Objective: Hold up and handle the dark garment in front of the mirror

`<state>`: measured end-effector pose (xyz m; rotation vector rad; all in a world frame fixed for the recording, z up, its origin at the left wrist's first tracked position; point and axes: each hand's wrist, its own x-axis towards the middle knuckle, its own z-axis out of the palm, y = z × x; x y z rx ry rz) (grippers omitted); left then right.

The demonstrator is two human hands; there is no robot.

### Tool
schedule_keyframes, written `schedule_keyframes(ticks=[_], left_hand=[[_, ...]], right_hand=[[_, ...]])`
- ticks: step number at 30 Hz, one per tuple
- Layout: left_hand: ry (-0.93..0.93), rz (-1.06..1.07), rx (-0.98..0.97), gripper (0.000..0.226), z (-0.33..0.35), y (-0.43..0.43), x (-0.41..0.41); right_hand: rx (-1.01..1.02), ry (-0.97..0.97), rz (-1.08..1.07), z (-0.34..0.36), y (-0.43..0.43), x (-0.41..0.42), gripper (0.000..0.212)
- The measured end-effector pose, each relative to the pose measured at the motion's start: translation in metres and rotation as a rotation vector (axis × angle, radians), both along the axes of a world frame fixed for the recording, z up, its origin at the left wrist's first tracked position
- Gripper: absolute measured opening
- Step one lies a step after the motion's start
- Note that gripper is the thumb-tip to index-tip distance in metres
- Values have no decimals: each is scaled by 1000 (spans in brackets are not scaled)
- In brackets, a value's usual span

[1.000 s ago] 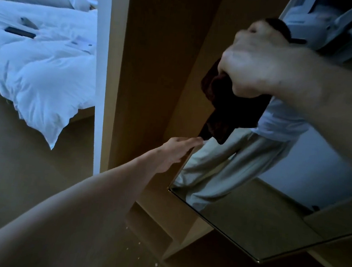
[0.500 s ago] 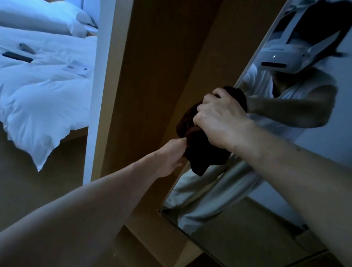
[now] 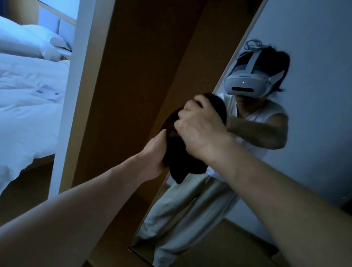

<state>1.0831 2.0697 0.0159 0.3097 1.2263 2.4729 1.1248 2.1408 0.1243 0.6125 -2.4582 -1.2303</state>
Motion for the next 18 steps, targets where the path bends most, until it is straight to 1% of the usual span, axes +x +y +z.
schedule_keyframes(ticks=[4, 6, 8, 10, 11, 13, 16, 18], left_hand=[[-24, -17, 60, 34, -1, -3, 2], [-13, -18, -6, 35, -1, -2, -1], [-31, -3, -115, 33, 0, -1, -4], [-34, 5, -214, 33, -2, 0, -6], [-31, -4, -247, 36, -2, 0, -5], [-33, -23, -274, 42, -1, 0, -5], [-36, -30, -287, 36, 2, -3, -4], [22, -15, -363, 31, 2, -3, -3]], right_hand=[[-29, -12, 75, -3, 8, 3, 25], [-13, -11, 82, 12, 9, 3, 25], [7, 22, 59, 38, 6, 0, 25], [35, 87, 8, 72, 3, -4, 28], [44, 130, -18, 88, 1, -5, 30], [43, 216, -48, 111, 1, -4, 32], [31, 253, -34, 107, 2, -1, 29], [20, 216, 1, 84, 2, 0, 27]])
